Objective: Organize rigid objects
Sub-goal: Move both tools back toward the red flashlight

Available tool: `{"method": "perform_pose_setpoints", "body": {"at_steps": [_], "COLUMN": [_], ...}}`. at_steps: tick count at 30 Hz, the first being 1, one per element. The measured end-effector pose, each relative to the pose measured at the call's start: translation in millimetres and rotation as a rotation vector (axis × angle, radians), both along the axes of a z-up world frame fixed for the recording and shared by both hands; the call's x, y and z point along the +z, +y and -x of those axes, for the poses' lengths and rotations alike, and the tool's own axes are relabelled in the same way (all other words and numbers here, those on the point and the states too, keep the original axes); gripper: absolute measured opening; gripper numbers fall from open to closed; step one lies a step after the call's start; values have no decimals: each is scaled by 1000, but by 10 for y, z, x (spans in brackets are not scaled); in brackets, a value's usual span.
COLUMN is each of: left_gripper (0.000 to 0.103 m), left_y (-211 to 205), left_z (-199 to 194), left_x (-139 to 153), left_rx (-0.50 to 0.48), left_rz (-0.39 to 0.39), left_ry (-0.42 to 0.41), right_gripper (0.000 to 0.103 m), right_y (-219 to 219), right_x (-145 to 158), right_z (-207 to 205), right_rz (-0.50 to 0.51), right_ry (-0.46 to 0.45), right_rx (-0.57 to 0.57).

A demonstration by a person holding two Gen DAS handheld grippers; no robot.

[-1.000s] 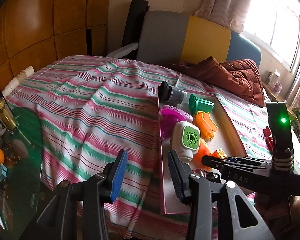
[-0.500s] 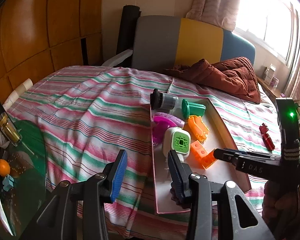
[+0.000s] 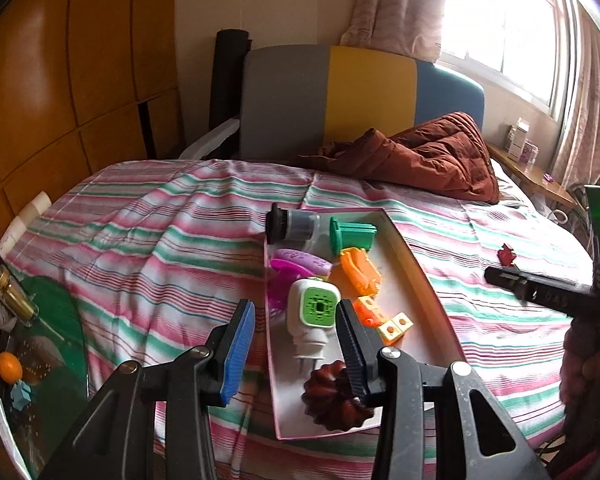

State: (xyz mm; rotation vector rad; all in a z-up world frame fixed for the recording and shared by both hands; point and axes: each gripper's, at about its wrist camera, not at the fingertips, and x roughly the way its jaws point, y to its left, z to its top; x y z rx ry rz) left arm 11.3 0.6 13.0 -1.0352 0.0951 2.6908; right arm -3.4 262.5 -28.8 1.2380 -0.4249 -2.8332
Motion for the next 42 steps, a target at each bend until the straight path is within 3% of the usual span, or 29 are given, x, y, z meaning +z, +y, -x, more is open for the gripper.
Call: {"method": "perform_pose_setpoints", "body": {"at_steps": [14, 17, 20, 23, 42], "left_gripper": [42, 42, 42, 42, 42], "left_y": [403, 522, 646, 787, 2022], "left_z": [5, 2, -22, -61, -132], "left_x": [76, 89, 85, 54, -255], "left_rx": [-91, -111, -134, -158, -357], "left_rz": [12, 8, 4, 10, 41], "left_ry": [2, -2, -12, -19, -124], "right_gripper": [45, 45, 45, 45, 46], "right_y": [1334, 1687, 1992, 2173, 2129], "right_x": [-70, -145, -265, -411, -335], "right_z": [-392, -522, -669, -693, -626], "right_rz": [-120, -113, -37, 3, 73], "right_ry": [-53, -61, -78, -155, -153], "right_rx": [-273, -388, -505, -574, -509]}}
